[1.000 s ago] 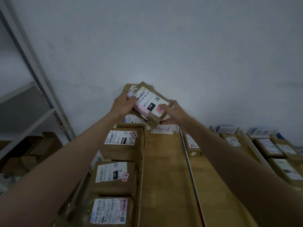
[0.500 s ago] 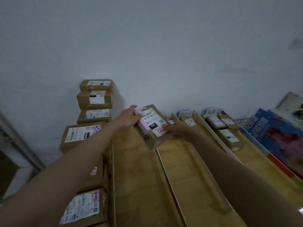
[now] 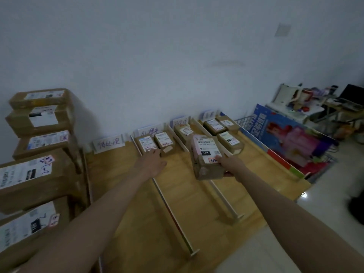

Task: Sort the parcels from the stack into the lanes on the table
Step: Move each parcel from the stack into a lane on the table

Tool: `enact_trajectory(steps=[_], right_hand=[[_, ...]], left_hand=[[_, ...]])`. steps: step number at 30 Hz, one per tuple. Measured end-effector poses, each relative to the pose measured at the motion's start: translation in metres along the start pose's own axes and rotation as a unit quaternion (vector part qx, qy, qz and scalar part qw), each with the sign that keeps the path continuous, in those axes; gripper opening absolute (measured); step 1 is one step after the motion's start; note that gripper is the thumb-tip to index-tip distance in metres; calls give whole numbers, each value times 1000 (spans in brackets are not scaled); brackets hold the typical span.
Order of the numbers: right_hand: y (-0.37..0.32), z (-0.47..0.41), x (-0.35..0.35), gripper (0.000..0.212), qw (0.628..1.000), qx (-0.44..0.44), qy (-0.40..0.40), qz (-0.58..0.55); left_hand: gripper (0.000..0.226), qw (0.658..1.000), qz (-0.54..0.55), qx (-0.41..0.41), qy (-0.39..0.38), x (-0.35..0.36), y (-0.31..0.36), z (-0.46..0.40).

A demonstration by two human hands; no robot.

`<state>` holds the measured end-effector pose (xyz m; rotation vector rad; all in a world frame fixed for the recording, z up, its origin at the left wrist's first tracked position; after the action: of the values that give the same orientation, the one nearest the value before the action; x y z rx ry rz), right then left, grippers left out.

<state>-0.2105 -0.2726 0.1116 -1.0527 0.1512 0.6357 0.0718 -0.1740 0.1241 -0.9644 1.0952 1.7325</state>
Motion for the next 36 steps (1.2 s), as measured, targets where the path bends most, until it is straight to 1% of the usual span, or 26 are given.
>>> enact_trajectory(steps=[3,7,9,14,18,22,28,32,33,34,36], right_hand=[[9,-17,-33,50,1000,-6,28,-5],[26,-54,-79,53,999,-10,28,-18],[35,-77,-105,52,1000,-7,15,-12],[55,-132,-167,49,999,-12,-51,-7],[60,-169,-198,49,995,-19,-93,7],[52,-193,-211,47,991,-38,-130,-15],[38,-232,-216,49,987,-58,-151,-1],[26,-260,-215,40,984,-55,-168,19],[22,-269,-213,42,983,-55,-171,26],[17,-276,-211,51,982,-53,-177,36],[12,-302,-204,79,979,-60,-185,59]], left_hand=[[58,1000,-14,2,-5,10,30,-20],[58,1000,-20,0,-4,24,80,-53],[56,1000,-10,-12,4,31,107,-73],[52,998,-8,-57,4,55,180,-119],[53,996,-2,-90,-5,71,221,-141],[53,992,-13,-122,0,73,240,-155],[52,989,-16,-149,10,69,247,-186],[47,987,-9,-158,16,69,246,-212],[46,987,-5,-159,19,70,245,-219],[47,987,0,-160,22,69,244,-226],[49,985,13,-167,26,67,239,-240]])
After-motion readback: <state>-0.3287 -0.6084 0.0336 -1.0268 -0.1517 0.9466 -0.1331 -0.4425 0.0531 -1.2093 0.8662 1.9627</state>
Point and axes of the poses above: each hand's wrist, its own z-axis away from the middle knuckle, its own x-axis out of the palm, y = z × x, the point moved 5 cm from there along -z, towards the middle knuckle, and after that the axes turned 12 degrees about -y, right-handed, at the moved point
